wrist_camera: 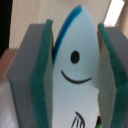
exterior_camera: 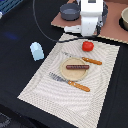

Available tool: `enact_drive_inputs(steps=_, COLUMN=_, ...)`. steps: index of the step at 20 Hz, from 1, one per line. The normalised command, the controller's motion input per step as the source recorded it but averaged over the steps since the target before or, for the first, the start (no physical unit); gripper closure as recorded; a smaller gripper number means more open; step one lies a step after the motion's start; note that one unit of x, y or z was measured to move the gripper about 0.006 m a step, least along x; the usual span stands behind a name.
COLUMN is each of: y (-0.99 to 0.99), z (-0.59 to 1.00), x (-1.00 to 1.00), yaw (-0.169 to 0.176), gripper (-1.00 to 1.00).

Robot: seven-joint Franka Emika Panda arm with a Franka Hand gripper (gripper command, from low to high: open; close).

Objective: Interact with the objects in diverse but meaningful ways.

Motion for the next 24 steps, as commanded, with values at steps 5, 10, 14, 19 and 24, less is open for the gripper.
enact_drive_inputs(steps=5, y=0.17, z=-0.4, x=-0.59, yaw=0.0, gripper=1.0)
enact_drive_inputs(steps=10, y=0.09, z=-0.46, x=-0.61, yaw=0.0, gripper=1.0)
enact_drive_inputs(steps=14, y=0.13, z=-0.47, x=-0.65, yaw=0.0, gripper=1.0)
enact_drive_inputs(steps=19, y=0.17, z=-0.49, x=-0.64, yaw=0.0, gripper=1.0)
enact_drive_inputs(steps=24, y=0.19, z=-0.45, x=-0.58, yaw=0.0, gripper=1.0)
